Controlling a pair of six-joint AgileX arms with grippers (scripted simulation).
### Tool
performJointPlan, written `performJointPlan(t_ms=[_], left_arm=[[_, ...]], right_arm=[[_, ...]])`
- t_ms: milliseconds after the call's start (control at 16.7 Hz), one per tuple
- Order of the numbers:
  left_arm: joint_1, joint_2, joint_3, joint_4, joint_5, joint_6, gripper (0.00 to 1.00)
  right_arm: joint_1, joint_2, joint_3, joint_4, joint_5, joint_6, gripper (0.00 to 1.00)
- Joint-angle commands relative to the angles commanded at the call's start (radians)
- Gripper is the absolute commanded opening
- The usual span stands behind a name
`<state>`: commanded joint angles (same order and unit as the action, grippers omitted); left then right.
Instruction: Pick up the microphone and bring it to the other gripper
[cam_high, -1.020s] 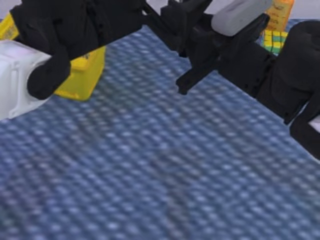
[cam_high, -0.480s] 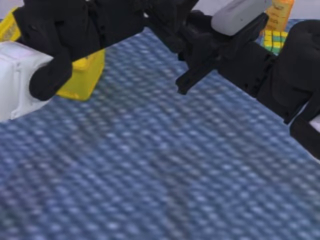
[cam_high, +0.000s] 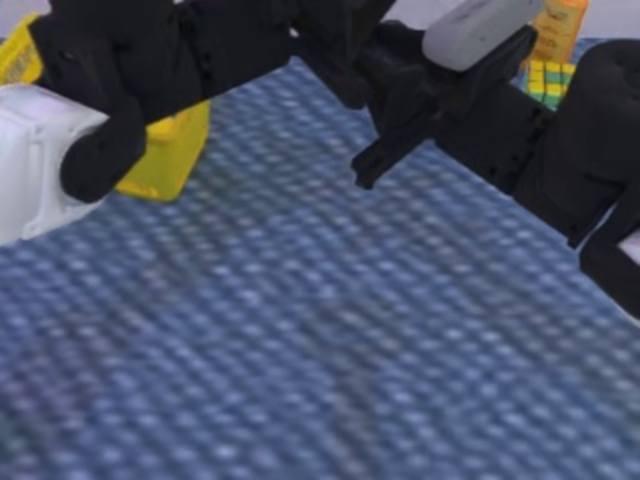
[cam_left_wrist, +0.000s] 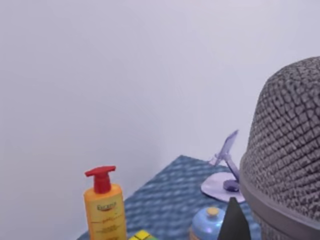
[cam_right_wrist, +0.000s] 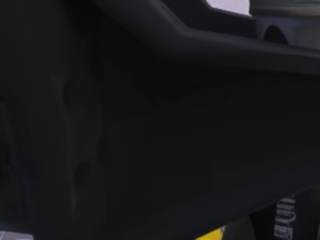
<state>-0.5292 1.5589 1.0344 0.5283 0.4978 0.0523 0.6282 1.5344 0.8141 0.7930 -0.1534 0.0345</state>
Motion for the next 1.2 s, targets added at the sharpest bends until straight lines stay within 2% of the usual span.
performJointPlan(t_ms=[180, 960, 1200], left_arm=[[0.0, 0.0, 0.0, 0.0, 0.0, 0.0, 0.0], [0.0, 0.0, 0.0, 0.0, 0.0, 0.0, 0.0], [0.0, 0.0, 0.0, 0.0, 0.0, 0.0, 0.0]], right_arm=[[0.0, 0.0, 0.0, 0.0, 0.0, 0.0, 0.0], [0.0, 0.0, 0.0, 0.0, 0.0, 0.0, 0.98], [0.0, 0.0, 0.0, 0.0, 0.0, 0.0, 1.0]])
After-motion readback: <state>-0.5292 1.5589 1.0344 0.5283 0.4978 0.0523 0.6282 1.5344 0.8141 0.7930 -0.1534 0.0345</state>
